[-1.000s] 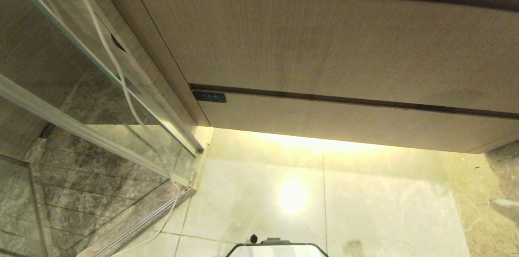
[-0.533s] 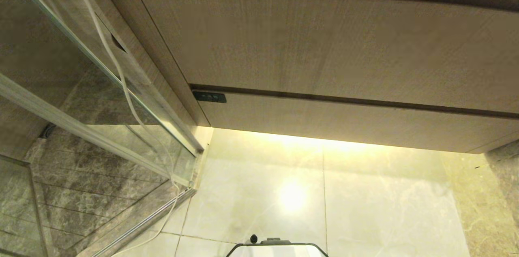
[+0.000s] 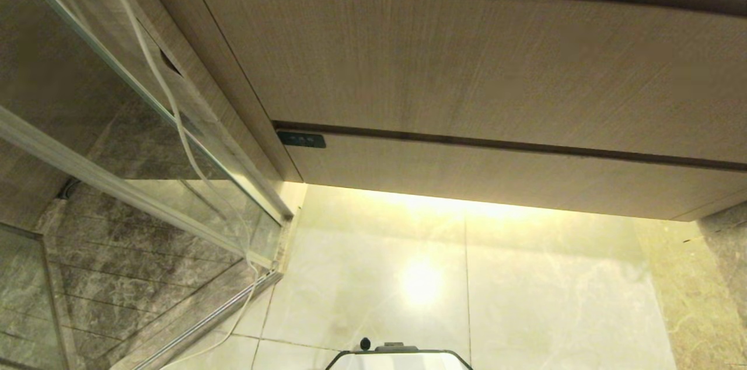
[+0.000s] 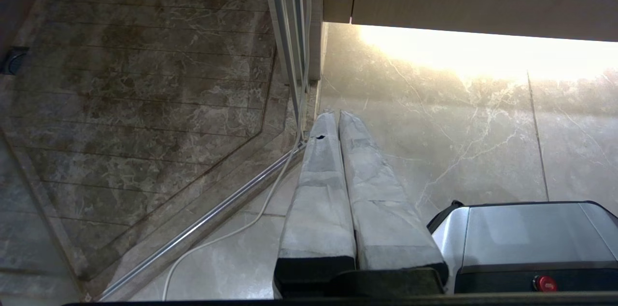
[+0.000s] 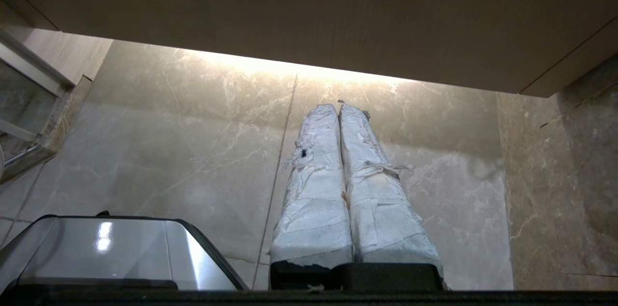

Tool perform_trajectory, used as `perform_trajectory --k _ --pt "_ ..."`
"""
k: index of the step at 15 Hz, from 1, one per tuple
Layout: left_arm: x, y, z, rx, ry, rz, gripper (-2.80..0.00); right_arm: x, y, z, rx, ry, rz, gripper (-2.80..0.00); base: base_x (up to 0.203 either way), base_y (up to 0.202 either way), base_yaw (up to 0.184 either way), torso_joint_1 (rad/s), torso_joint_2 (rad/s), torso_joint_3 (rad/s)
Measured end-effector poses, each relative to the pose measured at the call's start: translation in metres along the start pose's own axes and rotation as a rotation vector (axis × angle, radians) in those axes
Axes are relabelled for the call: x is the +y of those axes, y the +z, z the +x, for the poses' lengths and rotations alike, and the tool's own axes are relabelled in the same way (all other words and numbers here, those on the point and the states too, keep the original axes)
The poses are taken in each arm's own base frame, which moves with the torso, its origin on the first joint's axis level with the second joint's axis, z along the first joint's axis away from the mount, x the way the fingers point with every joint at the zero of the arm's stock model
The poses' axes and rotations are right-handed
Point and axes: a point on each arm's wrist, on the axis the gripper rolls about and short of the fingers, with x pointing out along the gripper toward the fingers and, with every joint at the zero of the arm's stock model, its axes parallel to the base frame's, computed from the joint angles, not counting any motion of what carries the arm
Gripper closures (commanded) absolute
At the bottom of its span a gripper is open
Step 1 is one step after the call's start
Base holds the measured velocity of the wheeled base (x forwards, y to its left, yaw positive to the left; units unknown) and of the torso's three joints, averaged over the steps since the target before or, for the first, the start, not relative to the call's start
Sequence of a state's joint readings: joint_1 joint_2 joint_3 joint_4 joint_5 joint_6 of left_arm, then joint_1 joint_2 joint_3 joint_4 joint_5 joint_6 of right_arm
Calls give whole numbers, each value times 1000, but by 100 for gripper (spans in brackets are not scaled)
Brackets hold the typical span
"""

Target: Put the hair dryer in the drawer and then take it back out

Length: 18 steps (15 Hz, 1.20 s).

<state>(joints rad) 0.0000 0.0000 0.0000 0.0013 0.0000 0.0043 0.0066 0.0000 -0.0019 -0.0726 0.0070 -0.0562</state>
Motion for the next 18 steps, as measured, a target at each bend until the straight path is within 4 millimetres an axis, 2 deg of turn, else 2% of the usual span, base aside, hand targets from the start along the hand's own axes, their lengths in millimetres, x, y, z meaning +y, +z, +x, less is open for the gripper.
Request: perform_trajectory --k 18 --pt "0 0 0 0 0 0 0 0 -8 0 71 -5 73 0 0 0 0 0 0 0"
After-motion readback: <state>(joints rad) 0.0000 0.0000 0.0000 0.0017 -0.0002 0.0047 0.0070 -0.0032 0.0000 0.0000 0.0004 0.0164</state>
